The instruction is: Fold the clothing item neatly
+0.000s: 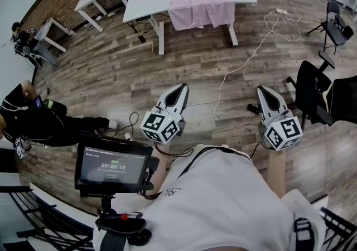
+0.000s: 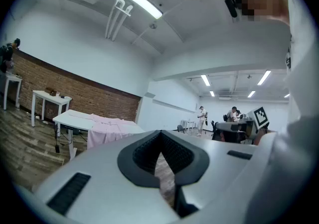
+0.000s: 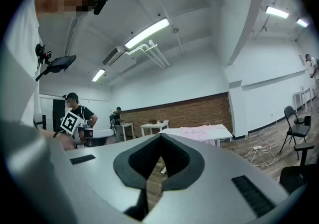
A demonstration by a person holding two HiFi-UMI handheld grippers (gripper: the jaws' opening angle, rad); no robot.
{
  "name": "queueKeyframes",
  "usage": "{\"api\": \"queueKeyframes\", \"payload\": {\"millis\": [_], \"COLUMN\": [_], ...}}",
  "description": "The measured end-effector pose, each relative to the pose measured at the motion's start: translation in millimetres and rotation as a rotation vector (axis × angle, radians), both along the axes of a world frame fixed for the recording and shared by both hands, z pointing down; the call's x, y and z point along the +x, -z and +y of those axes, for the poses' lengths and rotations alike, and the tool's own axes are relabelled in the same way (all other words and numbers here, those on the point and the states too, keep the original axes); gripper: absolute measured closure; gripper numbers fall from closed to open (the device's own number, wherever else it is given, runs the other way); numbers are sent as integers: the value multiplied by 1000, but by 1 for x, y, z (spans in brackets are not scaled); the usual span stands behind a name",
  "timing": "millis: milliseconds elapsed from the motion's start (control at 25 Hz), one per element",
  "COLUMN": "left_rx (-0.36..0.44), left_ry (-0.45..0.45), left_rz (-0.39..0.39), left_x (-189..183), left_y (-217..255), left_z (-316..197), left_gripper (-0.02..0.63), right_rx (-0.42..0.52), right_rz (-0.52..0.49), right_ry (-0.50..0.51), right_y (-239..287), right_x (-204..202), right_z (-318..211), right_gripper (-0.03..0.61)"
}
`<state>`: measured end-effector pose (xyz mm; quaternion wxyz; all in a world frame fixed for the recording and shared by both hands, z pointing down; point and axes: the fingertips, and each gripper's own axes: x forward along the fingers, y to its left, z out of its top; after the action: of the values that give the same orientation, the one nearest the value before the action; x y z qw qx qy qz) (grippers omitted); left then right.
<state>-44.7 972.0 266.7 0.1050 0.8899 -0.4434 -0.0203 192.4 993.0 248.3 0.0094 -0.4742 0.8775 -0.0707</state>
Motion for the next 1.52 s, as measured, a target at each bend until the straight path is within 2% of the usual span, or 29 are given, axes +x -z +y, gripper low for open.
{"api": "queueKeyframes", "payload": {"millis": [400, 920, 1200, 1520], "left_rx": [-4, -17, -36, -44], "left_ry": [-3, 4, 18, 59], "left_rz": [0, 5, -36, -14], "left_x": [3, 15, 32, 52], "left_y": [-2, -5, -12, -19], "left_z": [1, 1, 4, 16], "left_gripper": [612, 612, 612, 612], "right_rx": [-1, -18, -40, -65], "right_rz": [7, -34, -29, -34], "right_ry": [3, 5, 27, 63], "right_y": [-1, -5, -11, -29], "right_x": [2, 20, 32, 56], "right_z": [2, 0, 3, 11], "right_gripper": [577, 577, 577, 577]}}
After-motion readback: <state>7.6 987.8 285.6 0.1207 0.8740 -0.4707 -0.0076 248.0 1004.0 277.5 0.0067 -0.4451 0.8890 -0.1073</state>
